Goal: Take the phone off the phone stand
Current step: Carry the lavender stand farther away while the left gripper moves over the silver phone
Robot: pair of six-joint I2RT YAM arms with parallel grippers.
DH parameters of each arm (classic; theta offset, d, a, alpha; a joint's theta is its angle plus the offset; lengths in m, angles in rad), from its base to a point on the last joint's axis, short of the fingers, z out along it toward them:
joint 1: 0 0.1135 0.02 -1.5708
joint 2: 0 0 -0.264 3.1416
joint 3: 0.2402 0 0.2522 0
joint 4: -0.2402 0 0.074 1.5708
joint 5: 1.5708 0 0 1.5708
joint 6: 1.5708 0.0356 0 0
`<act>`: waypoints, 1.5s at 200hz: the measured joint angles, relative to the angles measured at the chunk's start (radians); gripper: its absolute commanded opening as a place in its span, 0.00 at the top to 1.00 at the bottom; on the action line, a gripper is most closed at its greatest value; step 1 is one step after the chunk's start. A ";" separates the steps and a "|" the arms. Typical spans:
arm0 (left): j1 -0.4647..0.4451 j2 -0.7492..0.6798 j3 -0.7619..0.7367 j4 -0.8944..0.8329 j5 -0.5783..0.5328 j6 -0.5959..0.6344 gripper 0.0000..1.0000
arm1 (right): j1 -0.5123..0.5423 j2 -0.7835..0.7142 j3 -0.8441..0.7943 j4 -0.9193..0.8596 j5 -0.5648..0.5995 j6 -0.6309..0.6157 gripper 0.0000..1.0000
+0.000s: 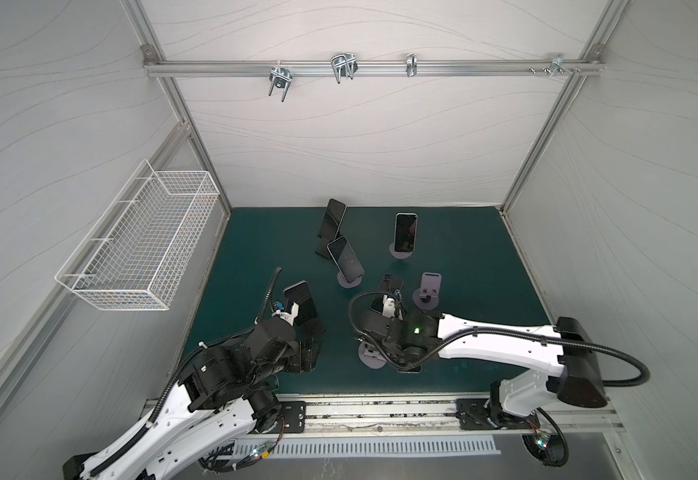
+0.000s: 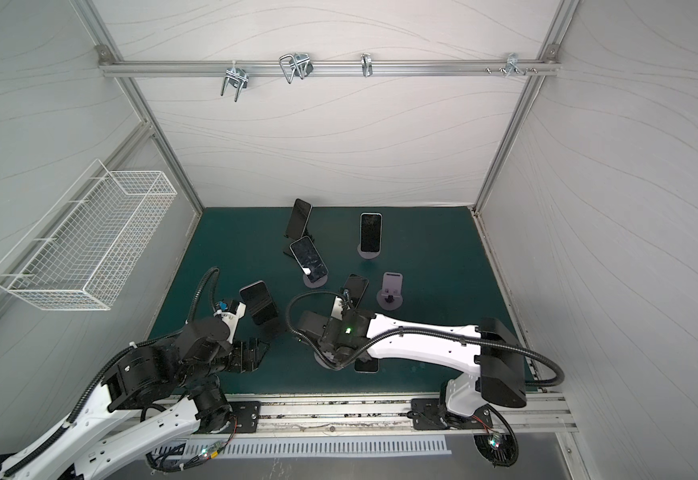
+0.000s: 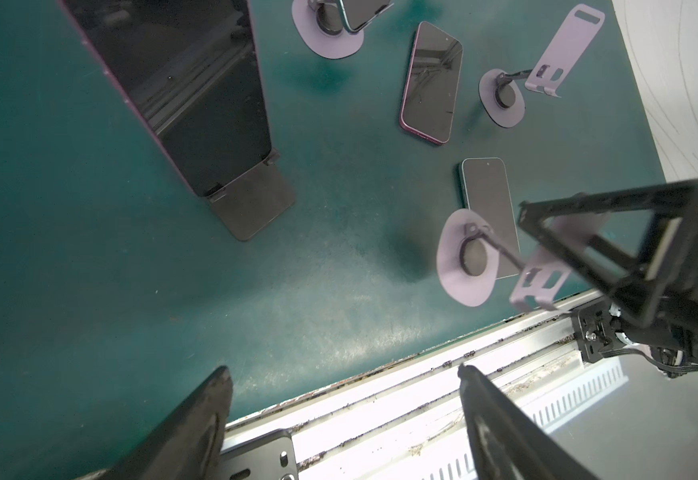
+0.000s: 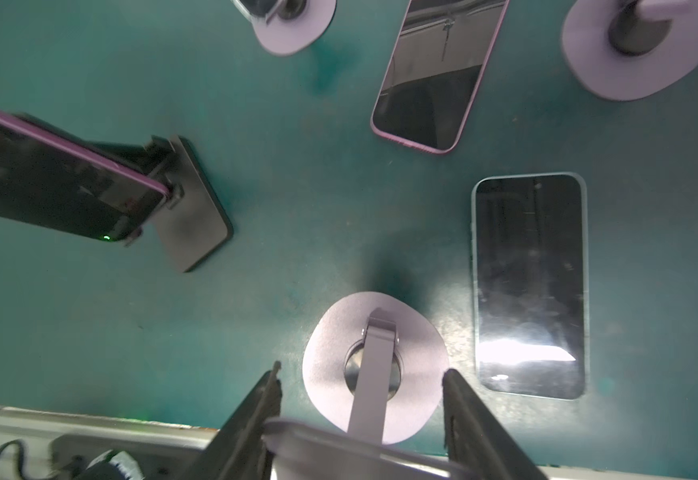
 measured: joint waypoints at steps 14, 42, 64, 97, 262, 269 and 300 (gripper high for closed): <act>0.000 0.034 -0.008 0.033 0.013 0.007 0.14 | -0.025 -0.055 -0.029 -0.001 -0.006 -0.014 0.55; 0.000 0.133 -0.021 0.116 0.046 0.028 0.14 | -0.092 -0.171 -0.097 -0.019 -0.018 -0.042 0.55; -0.002 0.222 -0.022 0.204 0.077 0.045 0.14 | -0.158 -0.271 -0.151 -0.060 -0.027 -0.066 0.55; -0.014 0.340 -0.019 0.320 0.111 0.064 0.14 | -0.275 -0.412 -0.219 -0.132 -0.050 -0.114 0.55; -0.143 0.667 0.164 0.554 0.182 0.109 0.14 | -1.003 -0.533 -0.366 -0.147 -0.296 -0.468 0.55; -0.145 0.680 0.175 0.558 0.185 0.110 0.14 | -1.027 -0.510 -0.366 -0.125 -0.301 -0.479 0.56; -0.145 0.723 0.213 0.576 0.195 0.112 0.14 | -1.120 -0.399 -0.366 -0.021 -0.320 -0.505 0.56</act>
